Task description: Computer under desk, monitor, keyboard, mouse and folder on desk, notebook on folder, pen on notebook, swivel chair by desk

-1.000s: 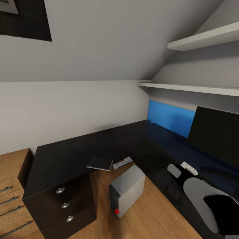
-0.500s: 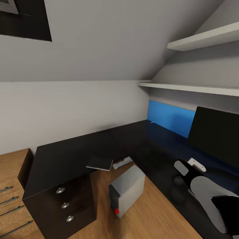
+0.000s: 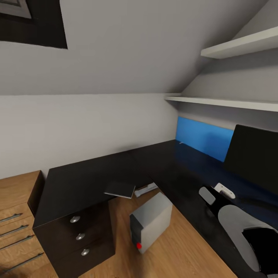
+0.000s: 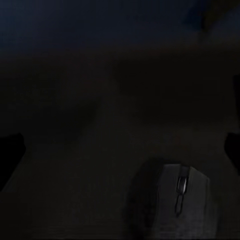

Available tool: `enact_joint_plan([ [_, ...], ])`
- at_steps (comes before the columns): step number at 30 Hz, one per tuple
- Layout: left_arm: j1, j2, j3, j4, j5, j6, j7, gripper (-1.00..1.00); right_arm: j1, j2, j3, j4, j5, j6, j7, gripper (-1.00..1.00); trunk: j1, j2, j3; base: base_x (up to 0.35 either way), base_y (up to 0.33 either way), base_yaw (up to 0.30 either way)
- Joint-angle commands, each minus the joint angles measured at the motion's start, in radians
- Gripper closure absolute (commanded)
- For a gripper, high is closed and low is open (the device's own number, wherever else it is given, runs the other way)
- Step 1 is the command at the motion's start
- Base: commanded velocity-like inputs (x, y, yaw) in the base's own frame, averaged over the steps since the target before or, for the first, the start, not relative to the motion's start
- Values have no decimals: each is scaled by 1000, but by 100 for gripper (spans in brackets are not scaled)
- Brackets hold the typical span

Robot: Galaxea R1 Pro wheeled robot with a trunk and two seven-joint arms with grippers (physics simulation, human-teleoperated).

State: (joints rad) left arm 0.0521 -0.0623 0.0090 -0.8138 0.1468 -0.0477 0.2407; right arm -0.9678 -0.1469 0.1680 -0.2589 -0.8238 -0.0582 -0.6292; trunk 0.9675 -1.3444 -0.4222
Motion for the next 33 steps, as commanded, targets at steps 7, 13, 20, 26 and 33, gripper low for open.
enact_joint_plan([
  [7, 0, -3, -9, 74, 4, -1, 1, -100, 3, 78, 29, 2, 100, -25, 0, -100, 0, -1, -1, 0, 0, 269],
  [13, 0, -5, -25, 122, -41, -4, 3, -100, 25, 167, 31, 3, 208, -28, 2, -100, 0, -1, -1, 0, 0, 278],
  [20, 0, -5, -29, 132, -58, -4, 3, -100, 76, 284, 31, 9, 380, -92, -2, -100, 0, -1, -1, 0, 0, 280],
  [26, 0, -5, -29, 132, -59, -5, 4, -100, 98, 321, 37, 15, 424, -103, -2, -100, 0, -1, -1, 0, 0, 281],
  [33, 0, -2, -29, 125, -59, -6, 5, -100, 106, 321, 52, 59, 483, -107, 0, -100, 0, -1, -1, 0, 0, 284],
])
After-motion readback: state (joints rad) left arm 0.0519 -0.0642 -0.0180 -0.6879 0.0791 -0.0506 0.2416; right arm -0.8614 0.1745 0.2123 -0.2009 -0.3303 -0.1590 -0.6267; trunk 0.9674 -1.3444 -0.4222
